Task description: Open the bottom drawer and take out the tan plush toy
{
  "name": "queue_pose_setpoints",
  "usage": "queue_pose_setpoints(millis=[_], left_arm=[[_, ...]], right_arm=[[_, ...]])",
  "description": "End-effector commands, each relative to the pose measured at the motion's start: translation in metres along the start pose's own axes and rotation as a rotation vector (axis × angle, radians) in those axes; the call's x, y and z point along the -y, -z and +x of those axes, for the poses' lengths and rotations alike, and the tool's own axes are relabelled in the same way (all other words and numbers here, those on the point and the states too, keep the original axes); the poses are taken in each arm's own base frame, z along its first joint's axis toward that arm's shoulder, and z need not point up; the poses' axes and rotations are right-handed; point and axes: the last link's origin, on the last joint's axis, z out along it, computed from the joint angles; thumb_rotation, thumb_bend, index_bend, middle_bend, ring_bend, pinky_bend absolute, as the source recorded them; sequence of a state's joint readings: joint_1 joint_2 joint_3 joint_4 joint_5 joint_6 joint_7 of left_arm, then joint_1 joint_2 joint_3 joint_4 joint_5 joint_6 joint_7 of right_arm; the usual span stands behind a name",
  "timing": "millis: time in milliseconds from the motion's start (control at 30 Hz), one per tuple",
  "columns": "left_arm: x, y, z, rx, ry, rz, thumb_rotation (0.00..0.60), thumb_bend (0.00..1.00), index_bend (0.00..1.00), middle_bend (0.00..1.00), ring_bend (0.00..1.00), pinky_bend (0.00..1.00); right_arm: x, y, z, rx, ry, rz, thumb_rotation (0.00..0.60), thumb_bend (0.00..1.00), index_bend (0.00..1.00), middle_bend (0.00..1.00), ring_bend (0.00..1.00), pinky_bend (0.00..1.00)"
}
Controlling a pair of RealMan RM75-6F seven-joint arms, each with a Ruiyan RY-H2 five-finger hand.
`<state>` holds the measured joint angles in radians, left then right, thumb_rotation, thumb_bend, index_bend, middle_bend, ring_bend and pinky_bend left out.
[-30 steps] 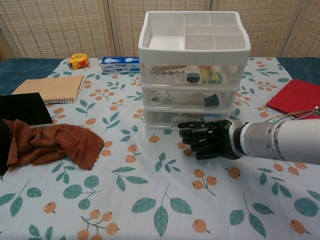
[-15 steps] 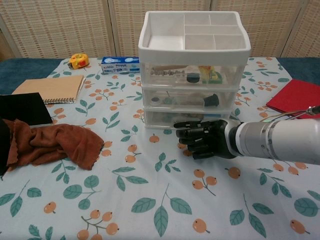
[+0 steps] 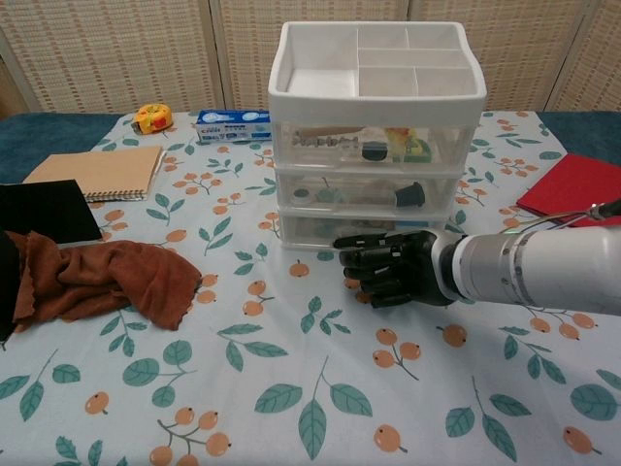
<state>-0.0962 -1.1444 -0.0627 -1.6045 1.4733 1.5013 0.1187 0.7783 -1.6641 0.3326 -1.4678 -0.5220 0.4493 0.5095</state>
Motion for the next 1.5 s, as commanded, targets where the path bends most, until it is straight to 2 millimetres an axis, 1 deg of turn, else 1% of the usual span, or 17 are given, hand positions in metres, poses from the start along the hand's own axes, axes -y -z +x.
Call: queue_pose_setpoints(millis=[33,400,667,800,900,967,1200,1333,1500], left_arm=[[0.000,0.000,0.000,0.000,0.000,0.000,0.600,0.18,0.14,0.13,0.13,0.13],[-0.001,0.000,-0.001,0.000,-0.002,-0.005,0.600,0.18,0.14,0.13,0.13,0.13],[-0.001,0.000,-0.002,0.002,-0.005,-0.009,0.600,0.18,0.14,0.13,0.13,0.13],[-0.002,-0.001,-0.002,0.003,-0.005,-0.012,0.600,0.18,0.14,0.13,0.13,0.13],[-0.003,-0.002,-0.002,0.002,-0.005,-0.015,0.600,0.18,0.14,0.13,0.13,0.13],[-0.004,-0.002,-0.002,0.002,-0.004,-0.017,0.600,0.18,0.14,0.13,0.13,0.13],[-0.007,-0.004,-0.002,0.002,-0.003,-0.030,0.600,0.18,0.14,0.13,0.13,0.13],[-0.008,-0.004,-0.002,0.001,-0.002,-0.032,0.600,0.18,0.14,0.13,0.13,0.13],[-0.009,-0.004,-0.002,0.002,-0.001,-0.035,0.600,0.18,0.14,0.13,0.13,0.13]], right_arm=[[0.000,0.000,0.000,0.002,0.000,0.000,0.600,0.60,0.09,0.87,0.99,1.00],[-0.005,0.006,-0.005,0.023,0.017,-0.001,0.600,0.61,0.10,0.87,0.99,1.00],[-0.014,0.016,-0.011,0.050,0.036,-0.006,0.600,0.61,0.10,0.87,0.99,1.00],[-0.015,0.023,-0.013,0.058,0.048,0.006,0.600,0.61,0.10,0.86,0.99,1.00],[-0.015,0.030,-0.012,0.063,0.056,0.013,0.600,0.61,0.03,0.85,0.99,1.00],[-0.015,0.035,-0.012,0.069,0.062,0.013,0.600,0.61,0.00,0.85,0.99,1.00],[-0.021,0.045,-0.011,0.081,0.081,-0.002,0.600,0.62,0.00,0.83,0.99,1.00],[-0.018,0.058,-0.013,0.090,0.184,0.038,0.600,0.62,0.00,0.83,0.99,1.00],[-0.011,0.074,-0.007,0.035,0.371,0.115,0.600,0.62,0.00,0.83,0.99,1.00]])
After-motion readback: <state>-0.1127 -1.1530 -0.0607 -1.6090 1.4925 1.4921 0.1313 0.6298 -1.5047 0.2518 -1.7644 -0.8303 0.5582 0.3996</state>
